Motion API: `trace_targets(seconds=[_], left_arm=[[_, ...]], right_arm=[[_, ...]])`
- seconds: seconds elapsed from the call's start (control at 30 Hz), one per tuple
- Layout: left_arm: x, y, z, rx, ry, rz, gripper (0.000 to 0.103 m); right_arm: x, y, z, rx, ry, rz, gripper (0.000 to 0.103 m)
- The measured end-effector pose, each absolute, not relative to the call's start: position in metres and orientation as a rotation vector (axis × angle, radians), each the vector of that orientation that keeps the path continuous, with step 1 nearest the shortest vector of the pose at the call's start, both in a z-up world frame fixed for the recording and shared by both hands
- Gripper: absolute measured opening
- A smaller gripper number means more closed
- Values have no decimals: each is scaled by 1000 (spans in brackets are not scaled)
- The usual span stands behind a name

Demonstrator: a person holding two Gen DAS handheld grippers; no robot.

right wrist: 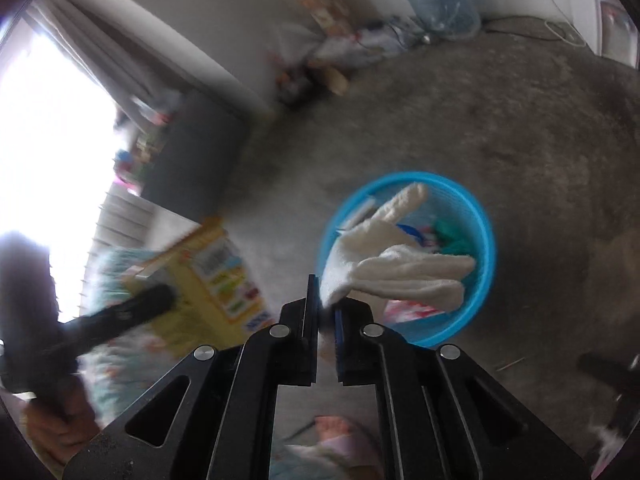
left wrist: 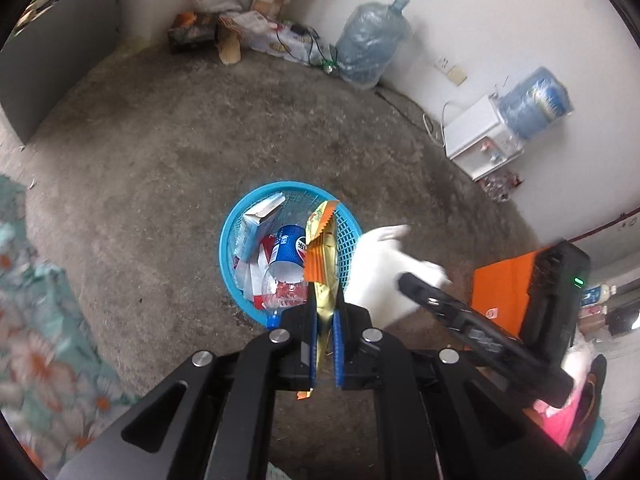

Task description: Collect trash

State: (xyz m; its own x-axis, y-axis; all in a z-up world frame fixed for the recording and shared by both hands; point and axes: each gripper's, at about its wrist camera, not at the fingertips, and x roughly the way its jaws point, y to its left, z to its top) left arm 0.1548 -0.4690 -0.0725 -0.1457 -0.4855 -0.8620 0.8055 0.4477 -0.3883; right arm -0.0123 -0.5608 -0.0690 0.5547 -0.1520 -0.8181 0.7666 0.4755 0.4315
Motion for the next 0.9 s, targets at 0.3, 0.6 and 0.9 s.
trace_targets(seconds=[0.3,0.6,0.9], left_arm=[[146,-510,-114,397,1356,-1166,6],[134,-558,-129,428,1361,-1196,12],[144,-565,-151,337,1475,-1082,82]], right_arm=[[-9,-575,-133,866,1033,-791,54],[-48,-597,-108,1020,774,-819,58],[-68,-593,-106,1098,689,-850,58]])
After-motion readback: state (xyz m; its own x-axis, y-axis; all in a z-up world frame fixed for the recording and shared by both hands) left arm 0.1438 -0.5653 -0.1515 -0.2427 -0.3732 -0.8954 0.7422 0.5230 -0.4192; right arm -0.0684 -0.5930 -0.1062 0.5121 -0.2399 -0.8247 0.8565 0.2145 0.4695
